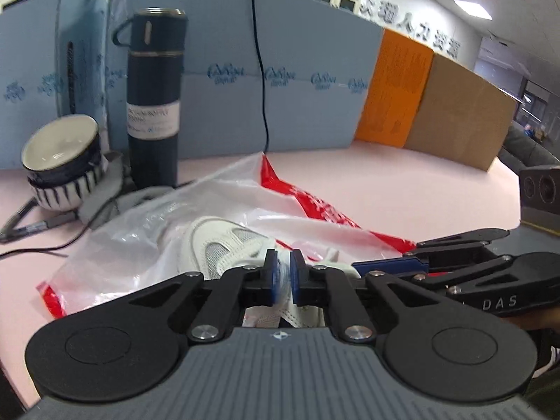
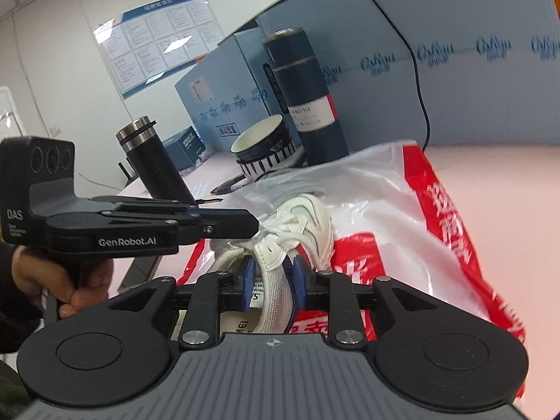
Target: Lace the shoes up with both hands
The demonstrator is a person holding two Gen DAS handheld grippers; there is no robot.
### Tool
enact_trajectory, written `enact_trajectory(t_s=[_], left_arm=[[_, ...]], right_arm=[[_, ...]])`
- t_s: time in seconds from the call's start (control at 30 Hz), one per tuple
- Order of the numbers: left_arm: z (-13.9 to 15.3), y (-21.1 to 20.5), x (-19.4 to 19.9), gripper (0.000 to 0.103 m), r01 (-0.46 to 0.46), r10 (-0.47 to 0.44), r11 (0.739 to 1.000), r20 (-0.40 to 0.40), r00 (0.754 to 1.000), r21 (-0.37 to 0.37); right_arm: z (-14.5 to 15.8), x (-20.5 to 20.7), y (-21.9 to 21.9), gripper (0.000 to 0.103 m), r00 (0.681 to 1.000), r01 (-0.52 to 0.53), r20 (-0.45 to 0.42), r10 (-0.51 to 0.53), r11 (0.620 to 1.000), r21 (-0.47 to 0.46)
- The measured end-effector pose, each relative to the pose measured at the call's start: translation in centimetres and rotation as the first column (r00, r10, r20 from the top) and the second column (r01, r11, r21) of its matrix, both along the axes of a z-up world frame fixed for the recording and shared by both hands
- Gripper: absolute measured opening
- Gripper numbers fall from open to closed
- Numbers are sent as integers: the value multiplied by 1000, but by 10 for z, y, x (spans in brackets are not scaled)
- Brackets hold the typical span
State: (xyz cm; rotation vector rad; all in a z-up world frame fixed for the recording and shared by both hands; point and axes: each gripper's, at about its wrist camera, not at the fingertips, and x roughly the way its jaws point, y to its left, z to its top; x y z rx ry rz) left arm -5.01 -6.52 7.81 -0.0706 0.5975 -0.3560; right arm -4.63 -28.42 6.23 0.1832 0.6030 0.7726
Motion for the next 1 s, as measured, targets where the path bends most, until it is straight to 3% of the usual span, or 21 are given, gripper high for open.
enact_trajectory(t_s=[0.2,0.3,0.37,0.47,0.53,0.63,0.7,0.8,1.0], left_arm=[[9,2,-26,6,-13,19,994,56,998,-110],[6,-2,-32,6,5,0,994,49,999,-111],[3,-7,-35,6,28,-24,996,45,999,-85],[0,-11,-38,6,38,-36,998,43,998,-54],[-1,-13,-39,6,42,-40,998,42,998,-41],[-3,-17,-39,6,49,-49,999,40,998,-12],[-3,-21,-38,6,63,-64,998,43,997,28],[-3,-29,-36,6,86,-91,991,48,995,102],[-3,-41,-30,5,123,-137,968,46,990,217]], right_arm=[[7,-21,19,21,975,-40,209,81,980,-194],[6,-24,23,14,970,-52,221,102,974,-221],[4,-15,13,12,989,-43,137,59,992,-118],[-9,9,-17,12,994,40,-103,-24,987,157],[-25,21,-35,12,964,120,-265,-32,940,320],[-55,32,-52,13,880,254,-475,17,828,500],[-72,36,-58,13,823,336,-566,56,755,563],[-86,37,-60,13,765,409,-636,104,684,604],[-87,39,-60,13,754,416,-646,119,675,609]])
